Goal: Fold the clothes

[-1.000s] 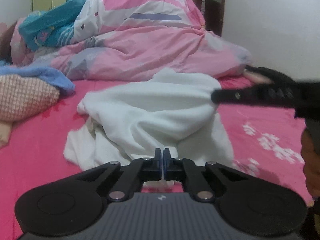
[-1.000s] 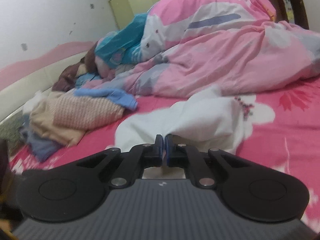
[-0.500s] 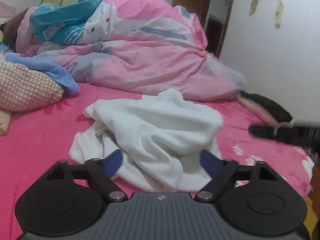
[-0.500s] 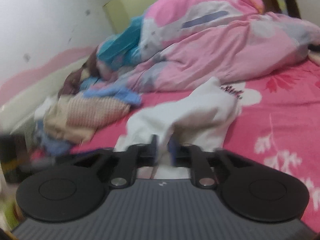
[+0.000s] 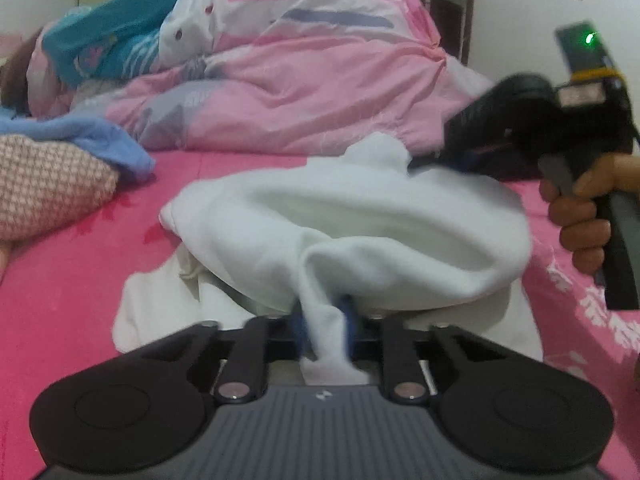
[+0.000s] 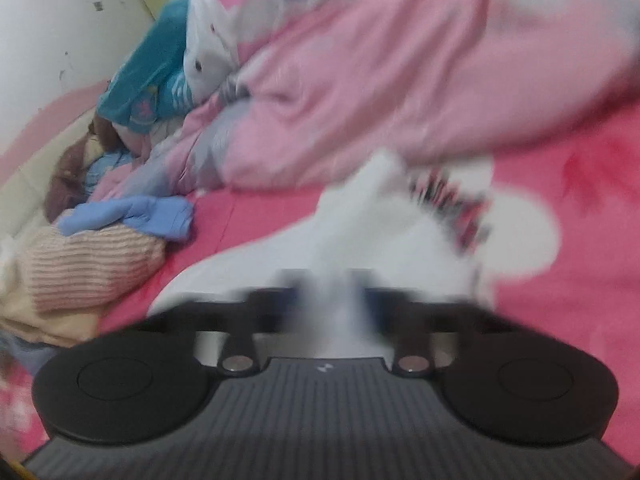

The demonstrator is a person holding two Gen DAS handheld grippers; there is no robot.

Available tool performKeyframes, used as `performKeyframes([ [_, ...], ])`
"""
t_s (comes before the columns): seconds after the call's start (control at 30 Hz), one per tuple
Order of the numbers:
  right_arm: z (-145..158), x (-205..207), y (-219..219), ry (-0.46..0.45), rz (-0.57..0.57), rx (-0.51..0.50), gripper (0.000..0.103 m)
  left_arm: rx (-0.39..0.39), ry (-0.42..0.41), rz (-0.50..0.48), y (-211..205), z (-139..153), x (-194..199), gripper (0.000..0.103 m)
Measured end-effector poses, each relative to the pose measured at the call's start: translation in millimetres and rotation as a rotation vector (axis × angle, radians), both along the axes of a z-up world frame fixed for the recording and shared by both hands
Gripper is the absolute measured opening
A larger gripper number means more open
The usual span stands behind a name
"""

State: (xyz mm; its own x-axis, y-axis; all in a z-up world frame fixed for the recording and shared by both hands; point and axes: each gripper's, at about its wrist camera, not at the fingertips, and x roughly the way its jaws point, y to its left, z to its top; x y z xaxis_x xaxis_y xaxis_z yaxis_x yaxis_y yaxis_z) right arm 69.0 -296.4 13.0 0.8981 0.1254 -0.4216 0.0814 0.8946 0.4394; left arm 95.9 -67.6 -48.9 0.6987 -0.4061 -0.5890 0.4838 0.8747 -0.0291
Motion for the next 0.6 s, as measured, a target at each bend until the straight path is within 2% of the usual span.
performKeyframes([
  [0.23,-8,-2,14,0.005,0.074,0.026,0.001,-0.039,-0.049,-0.052,26,23,-37,0.01],
  [0.4,14,-73,55,-0.035,0.175,-0.027,0.001,-0.062,-0.043,-0.072,59,31,-76,0.01],
  [0.6,-5,-147,94,0.009,0.236,-0.038,0.001,-0.054,0.017,-0.082,92,21,-116,0.011],
])
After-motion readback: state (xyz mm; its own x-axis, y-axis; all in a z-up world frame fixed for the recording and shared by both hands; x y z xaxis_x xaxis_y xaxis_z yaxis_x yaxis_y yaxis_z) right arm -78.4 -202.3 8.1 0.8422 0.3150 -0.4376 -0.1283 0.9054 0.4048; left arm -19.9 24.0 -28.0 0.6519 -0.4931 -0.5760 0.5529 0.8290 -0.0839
